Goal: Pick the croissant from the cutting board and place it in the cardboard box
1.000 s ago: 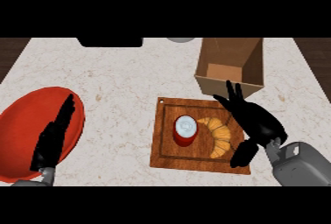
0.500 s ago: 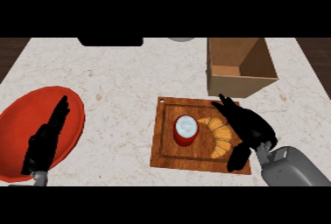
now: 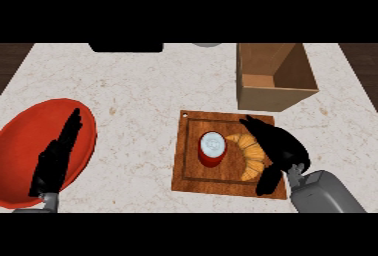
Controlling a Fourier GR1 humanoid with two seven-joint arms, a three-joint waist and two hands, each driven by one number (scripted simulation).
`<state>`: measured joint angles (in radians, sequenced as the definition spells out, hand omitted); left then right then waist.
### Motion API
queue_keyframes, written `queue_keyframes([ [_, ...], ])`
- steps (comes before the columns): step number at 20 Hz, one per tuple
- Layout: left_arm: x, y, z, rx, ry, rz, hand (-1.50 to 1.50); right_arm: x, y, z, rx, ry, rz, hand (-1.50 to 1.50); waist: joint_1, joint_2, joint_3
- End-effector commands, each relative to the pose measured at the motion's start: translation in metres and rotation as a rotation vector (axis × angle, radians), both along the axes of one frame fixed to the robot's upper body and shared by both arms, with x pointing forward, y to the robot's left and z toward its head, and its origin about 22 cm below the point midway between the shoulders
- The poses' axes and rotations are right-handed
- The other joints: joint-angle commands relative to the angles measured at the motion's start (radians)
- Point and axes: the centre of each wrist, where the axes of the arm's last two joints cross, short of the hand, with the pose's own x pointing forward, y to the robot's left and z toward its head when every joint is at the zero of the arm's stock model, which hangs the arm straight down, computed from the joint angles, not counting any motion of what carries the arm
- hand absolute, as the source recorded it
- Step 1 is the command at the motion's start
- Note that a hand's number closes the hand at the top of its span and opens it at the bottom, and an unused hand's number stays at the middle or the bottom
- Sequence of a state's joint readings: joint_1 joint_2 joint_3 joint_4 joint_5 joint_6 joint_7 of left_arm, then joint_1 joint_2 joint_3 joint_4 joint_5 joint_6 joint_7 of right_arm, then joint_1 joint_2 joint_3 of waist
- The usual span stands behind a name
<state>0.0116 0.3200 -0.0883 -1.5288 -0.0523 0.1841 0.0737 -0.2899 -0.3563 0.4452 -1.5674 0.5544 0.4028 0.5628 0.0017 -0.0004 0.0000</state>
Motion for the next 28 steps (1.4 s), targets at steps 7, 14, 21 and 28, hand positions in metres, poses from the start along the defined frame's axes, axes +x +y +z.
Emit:
queue_keyframes([
  [7, -0.004, 0.013, -0.009, -0.01, 0.008, -0.006, 0.0, 0.018, -0.004, -0.028, 0.003, 0.003, -0.015, -1.5, 0.003, 0.001, 0.0],
  [14, -0.007, 0.0, -0.003, -0.008, 0.012, -0.008, 0.0, 0.007, 0.001, -0.045, 0.015, 0.0, -0.016, -1.5, 0.001, 0.0, 0.0],
  [21, -0.002, 0.011, 0.017, 0.01, -0.012, 0.008, 0.0, -0.004, 0.001, -0.059, 0.003, 0.057, 0.013, -1.5, 0.001, 0.0, 0.0],
  [28, 0.009, -0.007, 0.0, -0.003, -0.003, 0.013, 0.0, -0.009, 0.015, -0.041, -0.078, -0.175, 0.025, 1.5, -0.005, -0.001, 0.0],
])
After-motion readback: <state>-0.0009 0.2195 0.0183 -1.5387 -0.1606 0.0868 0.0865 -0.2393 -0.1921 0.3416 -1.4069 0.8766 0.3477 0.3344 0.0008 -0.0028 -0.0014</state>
